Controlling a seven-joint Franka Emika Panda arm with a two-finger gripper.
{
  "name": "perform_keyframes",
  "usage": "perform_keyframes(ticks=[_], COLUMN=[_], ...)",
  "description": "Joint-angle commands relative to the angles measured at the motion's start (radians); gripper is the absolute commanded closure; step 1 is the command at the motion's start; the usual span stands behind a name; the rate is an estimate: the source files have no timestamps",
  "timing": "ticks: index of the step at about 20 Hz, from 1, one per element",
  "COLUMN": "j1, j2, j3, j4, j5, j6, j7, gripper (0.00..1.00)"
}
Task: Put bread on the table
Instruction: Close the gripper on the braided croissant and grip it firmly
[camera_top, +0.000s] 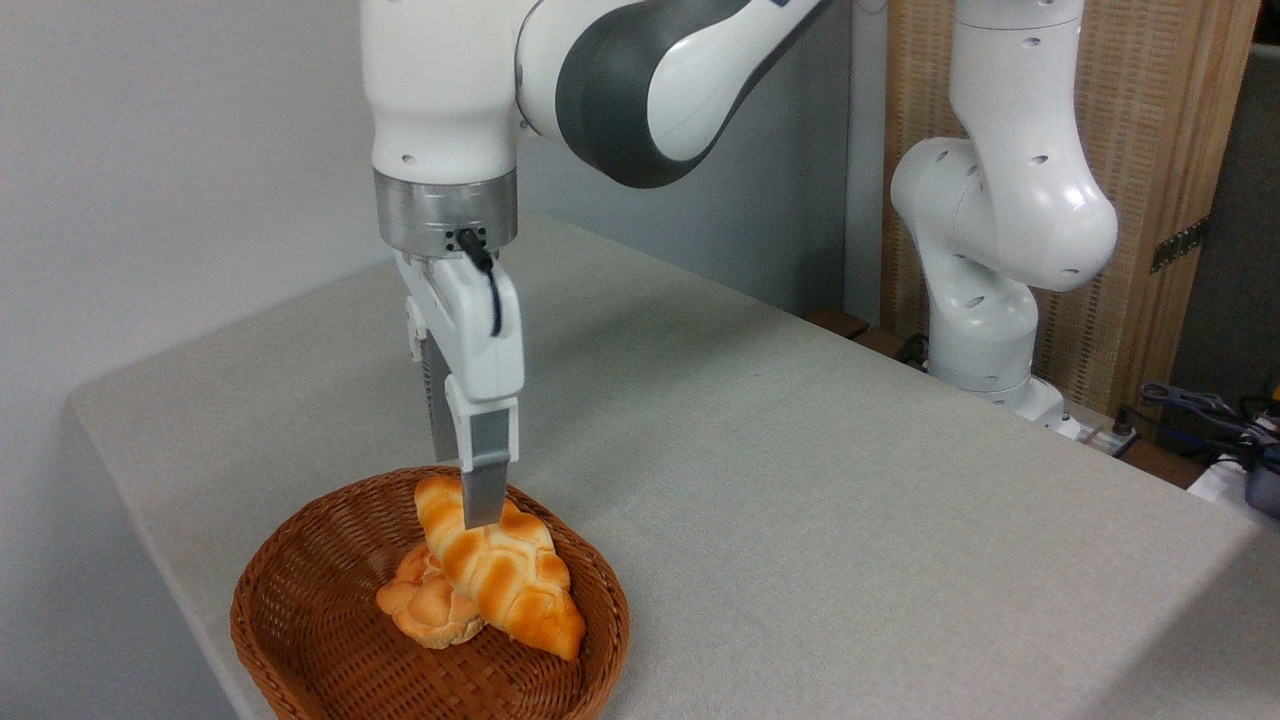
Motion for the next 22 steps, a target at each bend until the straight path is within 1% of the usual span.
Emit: perform_keyframes(ticks=[1, 4, 8, 10, 12, 13, 14, 16, 18, 19, 20, 22], j1=[-0.005, -0.005, -0.003, -0.003, -0.003, -0.003, -0.003, -0.005, -0.003, -0.003, -0.003, -0.003], j2=[0.014, 0.025, 0.059, 0.069, 0.076, 0.082, 0.083, 0.083, 0.086, 0.085, 0.086, 0.086], j3=[0.008, 0.008, 0.008, 0.009, 0.009, 0.009, 0.009, 0.009, 0.009, 0.008, 0.008, 0.009], j4=[0.004, 0.004, 0.004, 0.006, 0.006, 0.007, 0.007, 0.006, 0.006, 0.006, 0.006, 0.006], j5=[0.012, 0.012, 0.012, 0.014, 0.014, 0.021, 0.039, 0.052, 0.052, 0.052, 0.052, 0.052], j6=[0.004, 0.004, 0.005, 0.010, 0.014, 0.018, 0.024, 0.028, 0.028, 0.028, 0.028, 0.028], j7=[0.205, 0.366, 0.541, 0.576, 0.587, 0.590, 0.592, 0.590, 0.590, 0.590, 0.590, 0.590], gripper=[0.00, 0.00, 0.00, 0.00, 0.00, 0.00, 0.00, 0.02, 0.30, 0.49, 0.59, 0.61])
